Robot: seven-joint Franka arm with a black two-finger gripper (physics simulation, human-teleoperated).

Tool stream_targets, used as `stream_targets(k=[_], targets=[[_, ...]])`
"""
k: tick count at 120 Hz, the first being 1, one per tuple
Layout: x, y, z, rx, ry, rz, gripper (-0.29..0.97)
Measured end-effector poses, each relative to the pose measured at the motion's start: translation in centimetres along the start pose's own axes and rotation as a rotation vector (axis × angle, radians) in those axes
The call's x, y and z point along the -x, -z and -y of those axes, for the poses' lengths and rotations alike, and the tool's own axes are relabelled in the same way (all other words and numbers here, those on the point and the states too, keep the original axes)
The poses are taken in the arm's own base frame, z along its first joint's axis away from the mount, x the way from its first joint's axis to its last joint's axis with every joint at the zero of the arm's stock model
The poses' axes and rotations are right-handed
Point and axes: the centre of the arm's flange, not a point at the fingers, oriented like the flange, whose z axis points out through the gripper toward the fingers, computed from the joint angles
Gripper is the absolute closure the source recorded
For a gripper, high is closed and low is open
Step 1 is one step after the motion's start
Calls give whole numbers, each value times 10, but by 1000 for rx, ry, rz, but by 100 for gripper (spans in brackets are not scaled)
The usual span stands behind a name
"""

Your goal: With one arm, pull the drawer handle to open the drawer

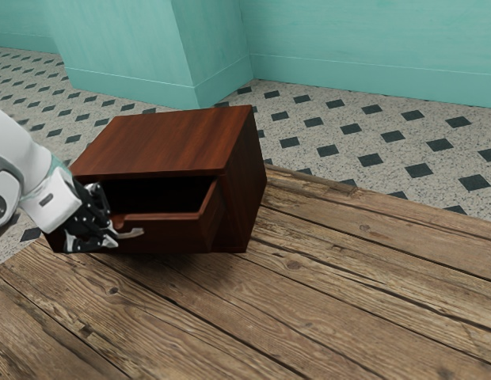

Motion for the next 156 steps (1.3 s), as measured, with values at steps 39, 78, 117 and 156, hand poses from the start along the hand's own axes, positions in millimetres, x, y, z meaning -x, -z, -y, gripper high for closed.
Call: stream_targets(k=[39, 78, 117, 156], targets=[[1, 5, -17, 3, -12, 2, 70], [0, 5, -26, 18, -31, 13, 68], [-7, 9, -32, 44, -52, 9, 70], [-8, 24, -44, 71, -67, 1, 71]])
